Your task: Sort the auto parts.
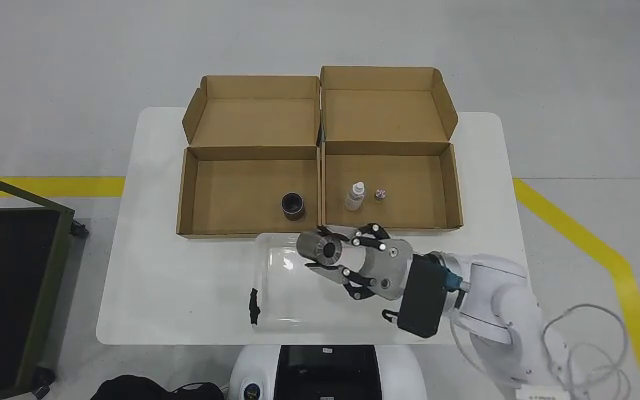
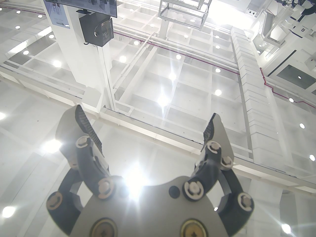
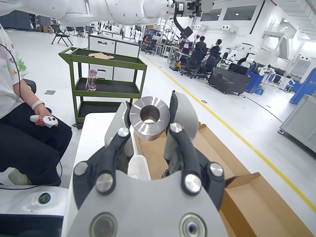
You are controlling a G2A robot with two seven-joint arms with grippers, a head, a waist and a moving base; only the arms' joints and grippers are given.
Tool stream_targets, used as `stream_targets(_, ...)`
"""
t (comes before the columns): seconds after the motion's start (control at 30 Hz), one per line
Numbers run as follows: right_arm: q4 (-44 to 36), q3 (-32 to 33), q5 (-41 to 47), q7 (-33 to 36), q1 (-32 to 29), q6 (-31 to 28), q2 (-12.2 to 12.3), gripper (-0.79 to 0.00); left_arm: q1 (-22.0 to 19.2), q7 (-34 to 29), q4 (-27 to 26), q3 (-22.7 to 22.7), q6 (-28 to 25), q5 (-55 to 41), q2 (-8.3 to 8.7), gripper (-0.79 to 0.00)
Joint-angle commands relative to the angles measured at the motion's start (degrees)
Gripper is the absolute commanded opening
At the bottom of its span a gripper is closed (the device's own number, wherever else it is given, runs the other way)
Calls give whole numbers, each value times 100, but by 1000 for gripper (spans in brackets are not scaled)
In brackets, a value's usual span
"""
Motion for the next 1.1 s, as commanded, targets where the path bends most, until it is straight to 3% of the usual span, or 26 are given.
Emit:
stream_targets(0.0, 47, -46, -14, 38, 28, 6, 0, -785, 0, 0, 0, 0, 0, 0, 0, 0)
stream_targets(0.5, 904, -874, -191, 521, 707, 423, -120, -785, 0, 0, 0, 0, 0, 0, 0, 0)
stream_targets(1.07, 2537, -2257, -204, 1276, 2293, 1150, -565, -785, 0, 0, 0, 0, 0, 0, 0, 0)
